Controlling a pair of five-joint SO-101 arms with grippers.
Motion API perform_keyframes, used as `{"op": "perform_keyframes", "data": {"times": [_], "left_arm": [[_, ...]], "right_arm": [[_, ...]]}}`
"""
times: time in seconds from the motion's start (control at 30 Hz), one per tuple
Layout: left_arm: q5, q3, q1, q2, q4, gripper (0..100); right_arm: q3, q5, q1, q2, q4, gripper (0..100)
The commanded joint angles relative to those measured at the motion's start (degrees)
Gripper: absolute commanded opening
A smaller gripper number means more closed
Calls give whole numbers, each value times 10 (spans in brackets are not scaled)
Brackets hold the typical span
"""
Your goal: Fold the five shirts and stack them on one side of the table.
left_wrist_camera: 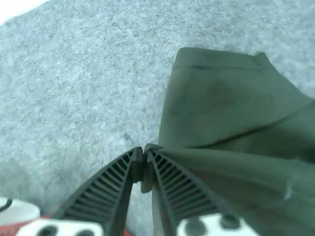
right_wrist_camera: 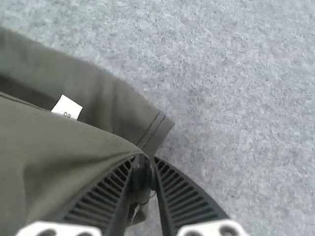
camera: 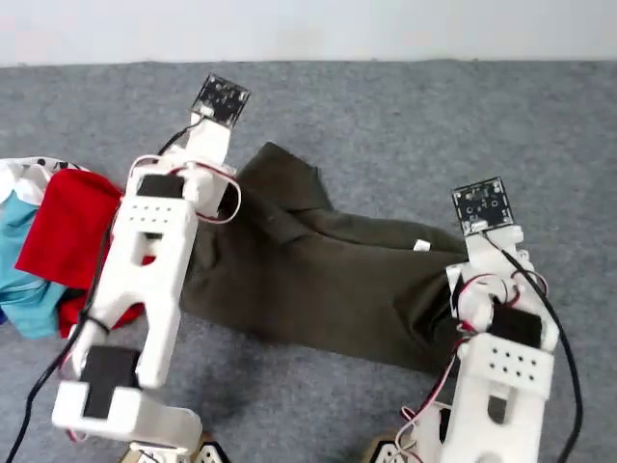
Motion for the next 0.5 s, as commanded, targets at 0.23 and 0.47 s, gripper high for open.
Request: {"op": "perform_keyframes", "data": {"times": [0.23, 0.47], "left_arm": [[8, -138, 7, 113, -11, 13], [8, -202, 14, 178, -11, 13]], "right_arm": [[-8, -7, 0, 82, -95, 10], [-8, -7, 0, 123, -149, 10]]}}
